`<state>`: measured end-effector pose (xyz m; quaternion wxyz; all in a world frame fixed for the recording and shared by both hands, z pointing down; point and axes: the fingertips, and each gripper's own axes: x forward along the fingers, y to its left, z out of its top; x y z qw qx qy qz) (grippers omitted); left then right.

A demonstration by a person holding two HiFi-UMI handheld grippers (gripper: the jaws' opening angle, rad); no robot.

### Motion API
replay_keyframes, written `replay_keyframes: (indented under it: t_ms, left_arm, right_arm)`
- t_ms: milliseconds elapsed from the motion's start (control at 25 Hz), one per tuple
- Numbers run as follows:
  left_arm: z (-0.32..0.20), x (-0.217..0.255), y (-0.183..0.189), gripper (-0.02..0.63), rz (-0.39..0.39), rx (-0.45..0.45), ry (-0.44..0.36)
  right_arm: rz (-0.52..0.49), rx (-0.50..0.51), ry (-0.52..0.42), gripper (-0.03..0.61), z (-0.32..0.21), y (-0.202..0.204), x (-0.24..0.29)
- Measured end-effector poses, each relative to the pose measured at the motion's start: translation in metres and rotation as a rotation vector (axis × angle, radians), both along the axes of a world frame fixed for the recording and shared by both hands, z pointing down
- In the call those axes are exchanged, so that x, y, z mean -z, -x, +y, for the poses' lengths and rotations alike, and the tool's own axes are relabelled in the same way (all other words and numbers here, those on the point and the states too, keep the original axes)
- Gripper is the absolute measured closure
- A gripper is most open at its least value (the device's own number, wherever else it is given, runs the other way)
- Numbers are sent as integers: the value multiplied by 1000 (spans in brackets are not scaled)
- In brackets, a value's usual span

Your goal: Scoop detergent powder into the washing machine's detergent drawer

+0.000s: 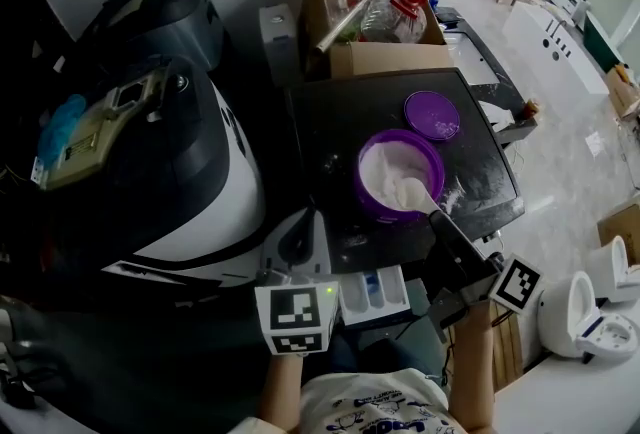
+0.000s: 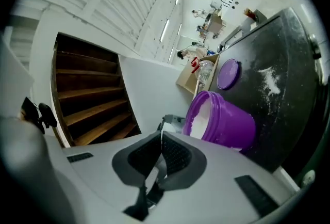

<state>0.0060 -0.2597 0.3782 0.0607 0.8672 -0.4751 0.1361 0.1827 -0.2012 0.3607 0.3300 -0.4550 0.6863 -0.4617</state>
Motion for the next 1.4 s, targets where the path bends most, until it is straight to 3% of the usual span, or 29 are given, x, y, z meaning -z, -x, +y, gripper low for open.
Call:
replay_keyframes:
  t_ms: [120,720,1160,1400]
  left_arm:
    - [12,-2,-2,612,-3,11,0]
    - [111,-26,7,612,-35,86,32]
    - [149,-36,17,612,-25,114,46]
    - [159,-45,28,612,-26,130,60]
  right_arm:
    - [-67,22,-15,558,10,1,0]
    - [-58,122,16,559,95,19,-28]
    - [10,141,43,558,124,36,-42]
    - [133,143,56,558,126,46,-56]
